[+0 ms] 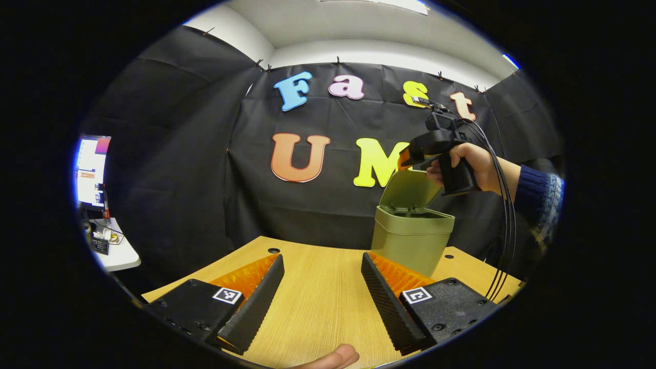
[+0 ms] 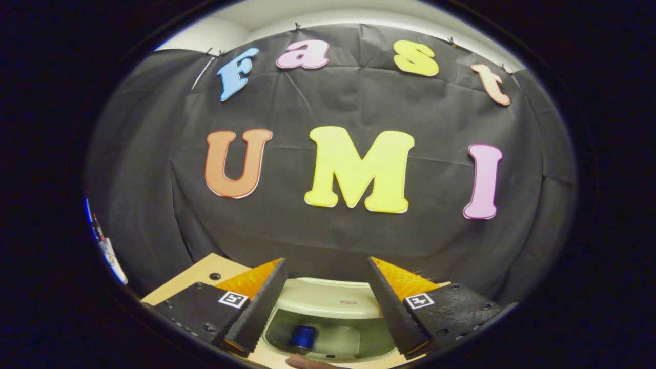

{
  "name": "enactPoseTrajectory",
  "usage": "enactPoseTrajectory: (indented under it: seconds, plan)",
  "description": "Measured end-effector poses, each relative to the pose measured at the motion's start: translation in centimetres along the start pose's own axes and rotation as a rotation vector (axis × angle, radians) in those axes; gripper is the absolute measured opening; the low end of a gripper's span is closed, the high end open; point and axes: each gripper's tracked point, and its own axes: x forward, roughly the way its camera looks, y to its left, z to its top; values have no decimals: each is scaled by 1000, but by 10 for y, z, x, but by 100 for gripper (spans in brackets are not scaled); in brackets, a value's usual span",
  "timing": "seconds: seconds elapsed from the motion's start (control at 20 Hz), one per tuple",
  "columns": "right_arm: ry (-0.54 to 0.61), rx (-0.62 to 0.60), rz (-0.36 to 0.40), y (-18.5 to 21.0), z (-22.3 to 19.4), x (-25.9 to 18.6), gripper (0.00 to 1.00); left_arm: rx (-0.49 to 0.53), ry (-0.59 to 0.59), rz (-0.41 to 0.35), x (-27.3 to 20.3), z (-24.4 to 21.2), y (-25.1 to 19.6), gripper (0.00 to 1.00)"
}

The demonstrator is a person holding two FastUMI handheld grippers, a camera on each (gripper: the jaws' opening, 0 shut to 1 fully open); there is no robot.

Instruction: Press the lid of the desktop garbage bin to open it, pick up the crumpled paper on the desktop and throw it into the bin, then pick up the pop can on the desktop and drop it into the bin, and finally close the garbage bin lid.

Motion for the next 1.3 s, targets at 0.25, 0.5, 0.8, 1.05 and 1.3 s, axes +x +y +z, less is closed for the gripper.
enactPoseTrajectory:
  seconds: [0.25, 0.5, 0.8, 1.05, 1.3]
  plan:
    - [37, 36, 19, -1, -30, -3, 95, -9, -7, -14, -3, 5, -6, 98]
    - [86, 55, -19, -29, -60, -5, 98, 12, -10, -35, -6, 4, -16, 98]
    - [125, 106, 12, -35, -91, -9, 95, 18, -6, -49, -5, 3, -23, 98]
    - [135, 99, -2, -34, -108, -7, 96, 12, -1, -53, -3, 2, -24, 98]
    - [120, 95, 4, -33, -115, -6, 97, 7, -3, -61, -4, 2, -27, 98]
